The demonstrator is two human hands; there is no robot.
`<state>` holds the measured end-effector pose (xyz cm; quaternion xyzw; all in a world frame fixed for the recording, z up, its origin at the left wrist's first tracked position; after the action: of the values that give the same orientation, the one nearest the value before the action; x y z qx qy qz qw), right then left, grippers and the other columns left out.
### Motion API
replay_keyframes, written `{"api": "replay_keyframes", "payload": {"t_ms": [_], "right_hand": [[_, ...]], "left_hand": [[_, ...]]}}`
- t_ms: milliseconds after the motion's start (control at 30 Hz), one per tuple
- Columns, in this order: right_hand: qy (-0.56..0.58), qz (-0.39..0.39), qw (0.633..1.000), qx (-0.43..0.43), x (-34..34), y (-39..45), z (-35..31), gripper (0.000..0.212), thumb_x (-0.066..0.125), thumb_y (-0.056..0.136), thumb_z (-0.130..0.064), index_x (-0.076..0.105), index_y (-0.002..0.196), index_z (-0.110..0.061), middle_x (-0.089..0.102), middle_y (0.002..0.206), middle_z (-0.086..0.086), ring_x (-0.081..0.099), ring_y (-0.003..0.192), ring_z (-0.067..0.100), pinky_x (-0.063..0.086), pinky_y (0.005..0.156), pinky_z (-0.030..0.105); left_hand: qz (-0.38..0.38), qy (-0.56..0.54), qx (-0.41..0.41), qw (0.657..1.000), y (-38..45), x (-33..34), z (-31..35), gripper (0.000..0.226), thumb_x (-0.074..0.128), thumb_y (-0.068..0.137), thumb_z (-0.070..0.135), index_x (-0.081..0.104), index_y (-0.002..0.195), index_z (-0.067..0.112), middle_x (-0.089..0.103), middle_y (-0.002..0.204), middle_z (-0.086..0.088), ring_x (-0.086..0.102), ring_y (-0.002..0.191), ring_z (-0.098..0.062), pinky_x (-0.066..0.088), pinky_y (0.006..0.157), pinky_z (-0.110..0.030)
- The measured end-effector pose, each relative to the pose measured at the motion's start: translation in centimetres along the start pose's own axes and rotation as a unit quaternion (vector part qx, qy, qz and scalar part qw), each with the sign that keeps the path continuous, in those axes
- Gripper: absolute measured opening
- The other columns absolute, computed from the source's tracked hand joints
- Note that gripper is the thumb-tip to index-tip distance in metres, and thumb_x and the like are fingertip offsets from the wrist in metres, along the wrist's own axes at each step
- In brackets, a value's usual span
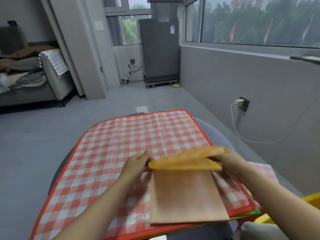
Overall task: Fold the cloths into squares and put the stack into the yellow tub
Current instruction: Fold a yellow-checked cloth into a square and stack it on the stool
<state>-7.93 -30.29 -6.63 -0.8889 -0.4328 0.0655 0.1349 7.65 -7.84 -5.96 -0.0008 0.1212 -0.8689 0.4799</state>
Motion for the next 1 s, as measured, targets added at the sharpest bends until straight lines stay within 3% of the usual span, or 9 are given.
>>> {"api": "replay_keyframes", "payload": {"t_ms": [133, 267, 367, 433, 633, 733, 833, 900, 1000], "right_hand": [[-0.053, -0.012, 0.998, 0.026, -0.1, -0.7, 0.0, 0.039, 0.076, 0.067, -0.032, 0.072, 0.097, -0.008, 0.073, 0.095, 0.009, 0.068, 0.089, 0.025, 0.052, 0.088, 0.037], [-0.151, -0.006, 0.988, -0.020, 0.3, -1.5, -0.8, 0.020, 0.072, 0.079, -0.026, 0.072, 0.097, -0.016, 0.073, 0.093, 0.002, 0.069, 0.087, 0.019, 0.053, 0.078, 0.029], [-0.220, 0.007, 0.974, -0.056, 0.6, -1.9, -1.0, 0.020, 0.070, 0.081, -0.025, 0.072, 0.100, -0.021, 0.070, 0.095, -0.006, 0.064, 0.089, 0.012, 0.048, 0.070, 0.018], [-0.262, 0.018, 0.962, -0.076, 0.9, -2.1, -1.0, 0.021, 0.070, 0.081, -0.027, 0.071, 0.102, -0.024, 0.067, 0.100, -0.007, 0.062, 0.094, 0.013, 0.049, 0.079, 0.024], [-0.382, 0.051, 0.909, -0.160, 2.0, -2.6, -0.8, 0.025, 0.068, 0.082, -0.029, 0.069, 0.106, -0.022, 0.053, 0.102, -0.013, 0.053, 0.088, 0.005, 0.043, 0.080, 0.019], [-0.432, 0.058, 0.879, -0.194, 2.7, -3.2, -0.5, 0.030, 0.065, 0.085, -0.027, 0.065, 0.114, -0.018, 0.047, 0.102, -0.014, 0.051, 0.090, 0.005, 0.042, 0.084, 0.016], [-0.509, 0.069, 0.833, -0.206, 3.6, -4.1, -0.5, 0.038, 0.053, 0.092, -0.036, 0.056, 0.127, -0.022, 0.048, 0.120, -0.009, 0.045, 0.112, 0.013, 0.038, 0.099, 0.027], [-0.585, 0.064, 0.781, -0.207, 4.3, -4.8, -0.4, 0.044, 0.039, 0.095, -0.044, 0.045, 0.135, -0.027, 0.042, 0.138, -0.007, 0.032, 0.128, 0.018, 0.026, 0.110, 0.034], [-0.626, 0.002, 0.756, -0.188, 5.6, -5.8, 0.6, 0.056, 0.016, 0.097, -0.050, 0.019, 0.148, -0.027, 0.014, 0.157, -0.007, 0.004, 0.145, 0.016, 0.001, 0.118, 0.035]], "left_hand": [[-0.001, 0.084, 0.025, 0.996, -0.5, 0.0, -0.1, 0.036, 0.054, 0.092, 0.042, 0.071, 0.082, 0.011, 0.073, 0.079, 0.004, 0.069, 0.075, -0.011, 0.050, 0.076, -0.025], [0.010, 0.138, 0.052, 0.989, -0.8, 0.3, -0.2, 0.029, 0.060, 0.089, 0.042, 0.070, 0.083, 0.015, 0.072, 0.088, 0.002, 0.067, 0.084, -0.020, 0.050, 0.076, -0.031], [0.026, 0.182, 0.106, 0.977, -1.4, 0.9, 0.0, 0.015, 0.062, 0.089, 0.032, 0.068, 0.082, 0.021, 0.062, 0.090, 0.007, 0.058, 0.081, -0.012, 0.043, 0.068, -0.017], [0.023, 0.213, 0.131, 0.968, -1.6, 1.3, -0.1, 0.009, 0.062, 0.090, 0.030, 0.068, 0.085, 0.025, 0.054, 0.098, 0.010, 0.053, 0.082, -0.004, 0.039, 0.068, -0.010], [-0.006, 0.253, 0.143, 0.957, -1.6, 2.1, -0.1, 0.017, 0.060, 0.090, 0.034, 0.068, 0.104, 0.028, 0.043, 0.099, 0.013, 0.045, 0.090, -0.003, 0.034, 0.076, -0.009], [-0.005, 0.358, 0.168, 0.918, -2.0, 2.7, -0.2, 0.034, 0.054, 0.091, 0.042, 0.061, 0.122, 0.030, 0.037, 0.103, 0.012, 0.035, 0.106, -0.006, 0.028, 0.092, -0.018], [0.026, 0.470, 0.220, 0.855, -3.2, 3.5, 0.2, 0.039, 0.042, 0.095, 0.045, 0.053, 0.130, 0.033, 0.036, 0.122, 0.009, 0.027, 0.119, -0.011, 0.022, 0.103, -0.026], [0.004, 0.512, 0.238, 0.825, -3.9, 4.4, 0.2, 0.043, 0.034, 0.098, 0.041, 0.044, 0.139, 0.032, 0.025, 0.149, 0.005, 0.014, 0.138, -0.016, 0.010, 0.113, -0.034], [-0.089, 0.564, 0.231, 0.788, -4.5, 6.1, -0.7, 0.053, 0.021, 0.101, 0.037, 0.013, 0.152, 0.025, -0.005, 0.160, 0.006, -0.015, 0.145, -0.011, -0.013, 0.114, -0.031]]}}
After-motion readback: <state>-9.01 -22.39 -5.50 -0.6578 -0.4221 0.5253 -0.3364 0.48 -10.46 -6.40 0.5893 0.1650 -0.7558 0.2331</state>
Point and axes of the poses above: each hand's wrist, its own y-axis towards the middle knuckle, its own x-axis out of the palm, z = x × y, the point moved 4 cm from there along y, towards the middle knuckle
